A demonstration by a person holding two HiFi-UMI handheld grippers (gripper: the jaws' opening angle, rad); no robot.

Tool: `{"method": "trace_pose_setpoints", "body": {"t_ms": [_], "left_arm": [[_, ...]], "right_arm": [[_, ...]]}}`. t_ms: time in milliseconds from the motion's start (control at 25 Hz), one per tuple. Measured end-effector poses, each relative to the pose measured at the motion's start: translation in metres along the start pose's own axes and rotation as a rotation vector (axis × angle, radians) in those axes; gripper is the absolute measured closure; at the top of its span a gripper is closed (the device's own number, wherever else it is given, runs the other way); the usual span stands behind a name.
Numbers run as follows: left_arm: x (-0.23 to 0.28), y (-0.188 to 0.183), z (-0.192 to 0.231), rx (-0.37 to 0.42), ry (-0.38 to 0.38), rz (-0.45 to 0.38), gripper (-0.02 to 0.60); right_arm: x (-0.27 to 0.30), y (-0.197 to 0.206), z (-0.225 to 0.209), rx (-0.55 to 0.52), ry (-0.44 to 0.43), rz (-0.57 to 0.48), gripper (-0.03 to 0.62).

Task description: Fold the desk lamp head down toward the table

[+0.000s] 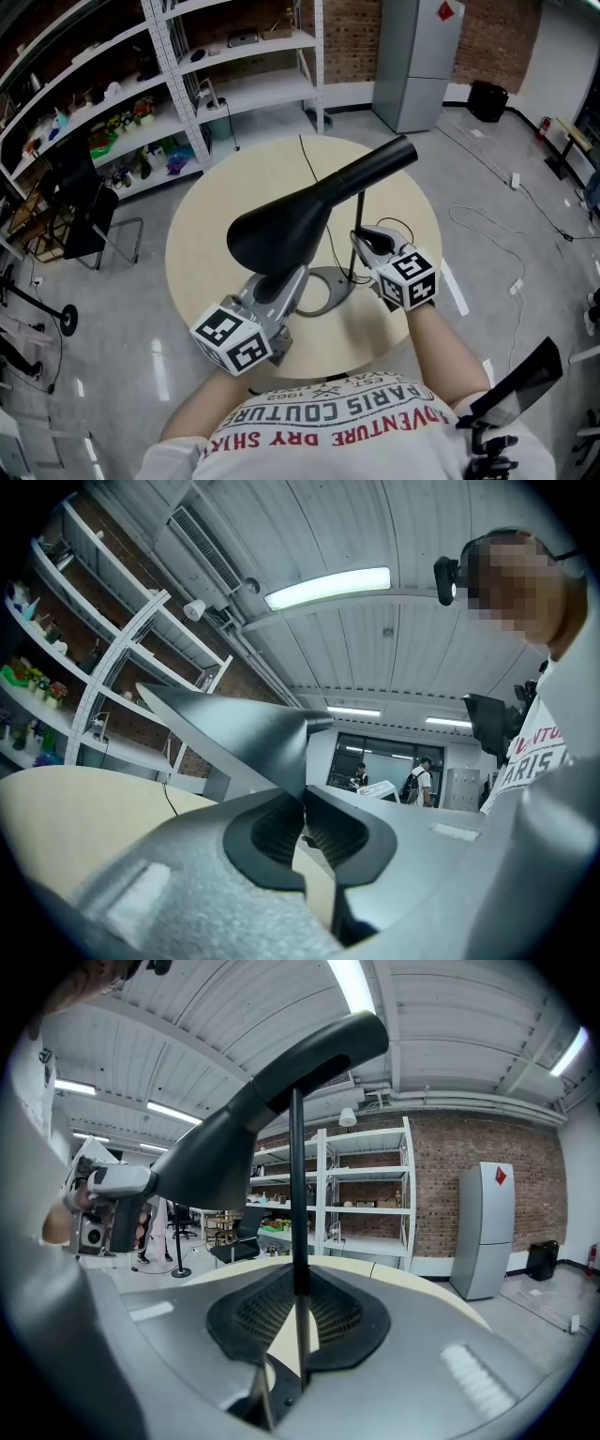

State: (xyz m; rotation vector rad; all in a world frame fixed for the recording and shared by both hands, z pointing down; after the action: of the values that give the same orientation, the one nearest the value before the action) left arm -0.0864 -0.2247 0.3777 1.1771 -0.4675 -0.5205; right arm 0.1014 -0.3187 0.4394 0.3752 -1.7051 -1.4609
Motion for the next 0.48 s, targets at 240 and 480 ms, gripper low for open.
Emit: {"method": "trace_pose_setpoints", "body": {"t_ms": [240, 480], "left_arm": [[0.0019, 0.0026, 0.0007, -0.025, 0.006, -0.014, 0.575], [0.0077, 0.0073, 0.0001, -0.051, 0.008, -0.022, 0.575]], "right_arm": [[-0.0001, -0.0028, 0.0018, 0.004, 0.002, -0.001, 0.547], [-0.0004, -0.0019, -0.0004, 0.008, -0.001, -0.003, 0.546]]}}
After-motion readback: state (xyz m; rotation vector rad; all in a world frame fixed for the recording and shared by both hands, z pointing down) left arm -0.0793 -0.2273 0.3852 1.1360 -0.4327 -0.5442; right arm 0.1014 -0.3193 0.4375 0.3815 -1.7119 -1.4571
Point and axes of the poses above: the fingertips, and each gripper's own axes: x forward along the fingers, z to its left, y out of its underside, the point moved 6 cm from there along -x, backward along the fingers, and after that the axes turned 9 degrees about z, right-handed, at the moved point
